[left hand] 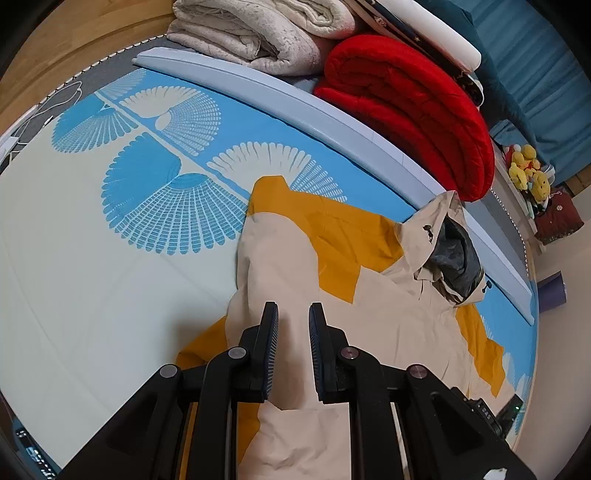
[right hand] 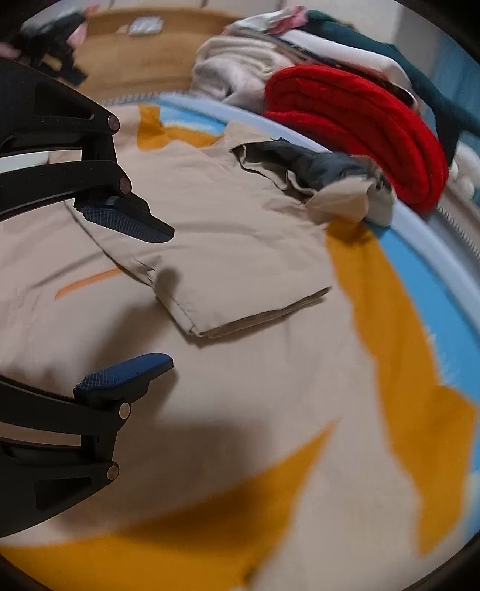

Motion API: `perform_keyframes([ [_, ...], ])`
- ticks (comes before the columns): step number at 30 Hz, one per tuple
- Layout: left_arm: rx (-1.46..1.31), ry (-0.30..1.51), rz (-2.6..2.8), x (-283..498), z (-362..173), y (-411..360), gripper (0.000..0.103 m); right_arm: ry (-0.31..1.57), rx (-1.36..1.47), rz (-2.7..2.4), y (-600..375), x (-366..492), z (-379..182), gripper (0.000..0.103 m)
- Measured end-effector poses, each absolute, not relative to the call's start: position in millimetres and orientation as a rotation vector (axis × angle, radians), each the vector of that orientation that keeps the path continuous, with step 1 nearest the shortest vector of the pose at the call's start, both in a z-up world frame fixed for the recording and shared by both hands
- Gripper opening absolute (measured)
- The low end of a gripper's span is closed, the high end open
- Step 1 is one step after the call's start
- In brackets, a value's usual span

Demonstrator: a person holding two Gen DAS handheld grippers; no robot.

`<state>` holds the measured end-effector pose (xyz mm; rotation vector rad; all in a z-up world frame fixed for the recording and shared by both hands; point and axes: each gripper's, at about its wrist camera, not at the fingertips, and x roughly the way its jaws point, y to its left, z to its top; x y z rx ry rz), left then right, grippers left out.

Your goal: Fold large clothes

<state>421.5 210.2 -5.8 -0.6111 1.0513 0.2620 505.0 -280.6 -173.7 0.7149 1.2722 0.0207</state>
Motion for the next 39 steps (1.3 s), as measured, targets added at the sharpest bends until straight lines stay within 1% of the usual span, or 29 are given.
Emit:
perform_keyframes([
  [4,-0.613,1.052,0.259,422,-6,210,0.014,1.249,0.796,0.007,-286,507,-188,0.063],
  [5,-0.613,1.051,0.261,422,-6,211,0.014,1.240,0.797,0.008,-286,509,-188,0.054],
  [6,-0.614,1.051,0.265,422,-6,211,0.014,1.232,0.792,0.018,-285,512,-188,0.031],
  [7,-0.618,1.050,0.268,422,-6,213,0.014,1.236,0.786,0.028,-283,517,-188,0.022],
  [8,-0.623,1.049,0.270,422,-6,215,0.014,1.230,0.785,0.045,-283,520,-186,0.015],
  [9,-0.625,1.048,0.272,422,-6,216,0.014,1.211,0.782,0.053,-283,520,-180,0.011],
  [11,-0.625,1.046,0.278,423,-6,219,0.014,1.142,0.728,0.055,-283,520,-155,0.009],
  [15,-0.620,1.054,0.284,424,-10,221,0.014,0.997,0.637,-0.001,-290,517,-100,0.009],
  [18,-0.623,1.082,0.272,427,-20,218,0.014,0.944,0.582,-0.080,-310,514,-72,0.009],
  [21,-0.621,1.115,0.258,430,-33,211,0.014,0.941,0.553,-0.163,-330,514,-66,0.009],
  [25,-0.612,1.178,0.223,436,-54,197,0.014,1.033,0.590,-0.188,-349,515,-83,0.009],
  [28,-0.605,1.228,0.195,439,-72,188,0.014,1.071,0.585,-0.233,-360,514,-95,0.017],
  [30,-0.585,1.263,0.185,441,-84,180,0.014,1.053,0.559,-0.287,-370,510,-96,0.028],
  [31,-0.580,1.284,0.177,441,-91,178,0.014,1.040,0.553,-0.293,-373,510,-96,0.030],
  [32,-0.585,1.302,0.169,441,-98,176,0.014,1.030,0.549,-0.285,-375,510,-96,0.032],
  [37,-0.636,1.392,0.192,436,-133,177,0.017,1.092,0.595,-0.136,-370,522,-117,0.034],
  [39,-0.619,1.436,0.210,434,-144,175,0.020,1.138,0.601,-0.100,-367,526,-132,0.040],
])
